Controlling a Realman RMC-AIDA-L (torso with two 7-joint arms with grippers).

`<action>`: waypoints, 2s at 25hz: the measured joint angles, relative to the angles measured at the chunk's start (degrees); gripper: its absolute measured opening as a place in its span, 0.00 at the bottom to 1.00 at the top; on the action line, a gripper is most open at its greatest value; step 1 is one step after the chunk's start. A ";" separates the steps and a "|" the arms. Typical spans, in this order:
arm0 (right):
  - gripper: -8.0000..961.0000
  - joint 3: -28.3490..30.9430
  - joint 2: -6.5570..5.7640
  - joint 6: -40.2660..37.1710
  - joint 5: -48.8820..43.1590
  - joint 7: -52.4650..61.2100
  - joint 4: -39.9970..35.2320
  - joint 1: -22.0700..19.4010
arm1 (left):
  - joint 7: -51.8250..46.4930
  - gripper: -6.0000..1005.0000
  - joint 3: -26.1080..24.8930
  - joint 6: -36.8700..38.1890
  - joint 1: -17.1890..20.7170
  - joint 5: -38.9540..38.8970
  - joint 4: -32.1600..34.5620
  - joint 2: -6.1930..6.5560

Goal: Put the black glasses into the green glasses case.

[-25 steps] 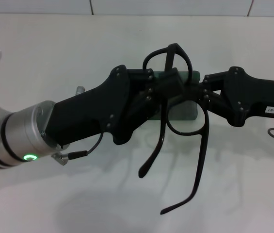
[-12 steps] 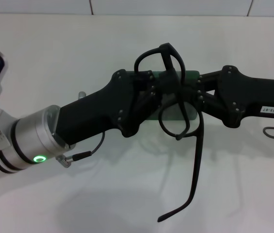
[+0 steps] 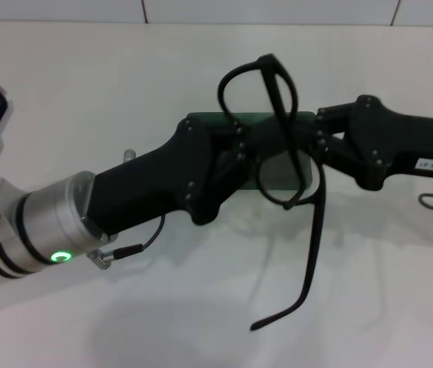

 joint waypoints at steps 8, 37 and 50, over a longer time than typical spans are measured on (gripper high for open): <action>0.06 13.47 -0.16 -11.03 1.66 -0.61 -0.32 -1.88 | 0.52 0.04 0.77 3.36 1.65 -0.17 0.30 0.42; 0.06 -6.63 0.32 1.50 17.90 -23.70 16.82 9.31 | 3.25 0.04 29.13 -1.20 3.80 -25.98 5.29 -0.05; 0.06 -13.35 0.17 3.90 17.39 -22.92 16.36 7.73 | 1.59 0.04 28.70 -3.68 4.72 -28.32 3.71 -0.01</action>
